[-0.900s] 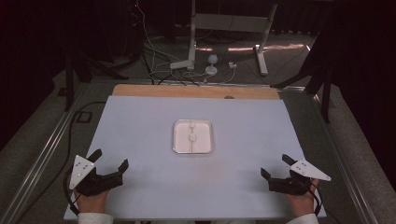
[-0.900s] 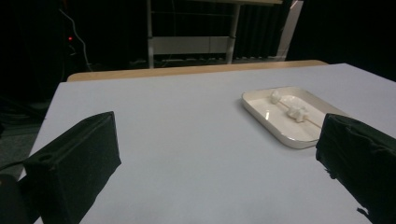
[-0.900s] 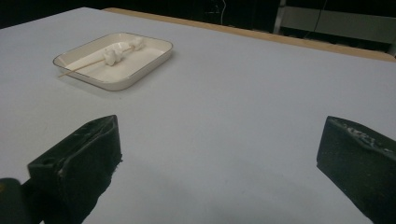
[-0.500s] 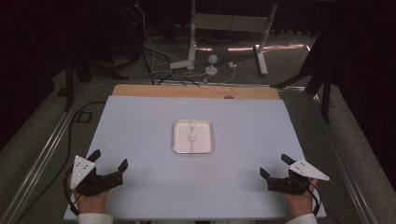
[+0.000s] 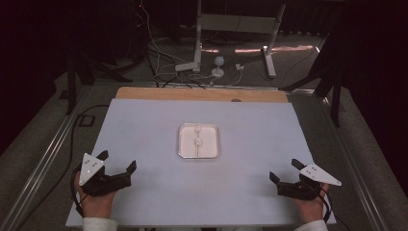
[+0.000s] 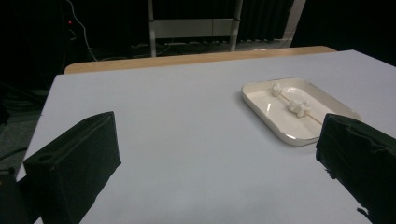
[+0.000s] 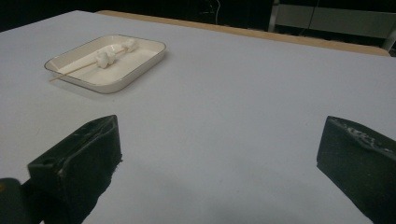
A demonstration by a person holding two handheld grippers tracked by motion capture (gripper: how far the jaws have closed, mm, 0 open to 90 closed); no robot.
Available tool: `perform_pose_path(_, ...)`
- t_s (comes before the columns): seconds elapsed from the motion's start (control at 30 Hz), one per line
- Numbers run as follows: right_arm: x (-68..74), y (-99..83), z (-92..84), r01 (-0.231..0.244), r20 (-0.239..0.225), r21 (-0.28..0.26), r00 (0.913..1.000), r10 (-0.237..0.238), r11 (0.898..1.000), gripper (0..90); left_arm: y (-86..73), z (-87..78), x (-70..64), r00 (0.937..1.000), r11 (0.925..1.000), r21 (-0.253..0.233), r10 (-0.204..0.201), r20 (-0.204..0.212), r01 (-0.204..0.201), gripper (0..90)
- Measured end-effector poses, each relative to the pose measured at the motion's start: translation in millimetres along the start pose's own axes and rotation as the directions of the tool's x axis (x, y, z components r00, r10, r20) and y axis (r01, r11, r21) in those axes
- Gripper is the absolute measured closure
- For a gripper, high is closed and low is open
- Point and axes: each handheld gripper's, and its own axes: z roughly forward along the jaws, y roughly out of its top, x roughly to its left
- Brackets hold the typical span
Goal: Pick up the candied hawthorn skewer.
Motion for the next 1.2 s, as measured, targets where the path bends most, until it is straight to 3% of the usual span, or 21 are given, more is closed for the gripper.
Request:
perform_pose_path(0.27, 0.3, 0.0, 0.5, 0.002, 0.001, 0.001, 1.0000, -0.002, 1.000, 0.1, 14.0, 15.0, -9.4, 0.9996, 0.9998, 0.014, 0.015, 0.025, -0.015, 0.1)
perform_pose_path(0.6, 0.9, -0.2, 1.1, 0.009, 0.007, 0.007, 0.9999, -0.009, 1.000, 0.1, 24.2, 37.6, -22.0, 0.9982, 0.9999, 0.016, 0.002, 0.060, -0.003, 0.2)
perform_pose_path(1.0, 0.0, -0.2, 0.4, 0.007, 0.010, 0.005, 0.9999, -0.007, 1.000, 0.1, 33.9, 69.3, -44.5, 0.9945, 0.9980, 0.039, 0.045, 0.094, -0.049, 0.2)
perform_pose_path(1.2, 0.0, -0.3, 0.9, 0.008, 0.010, 0.007, 0.9999, -0.008, 1.000, 0.1, 34.1, 83.6, -51.0, 0.9938, 0.9975, 0.048, 0.046, 0.101, -0.052, 0.2)
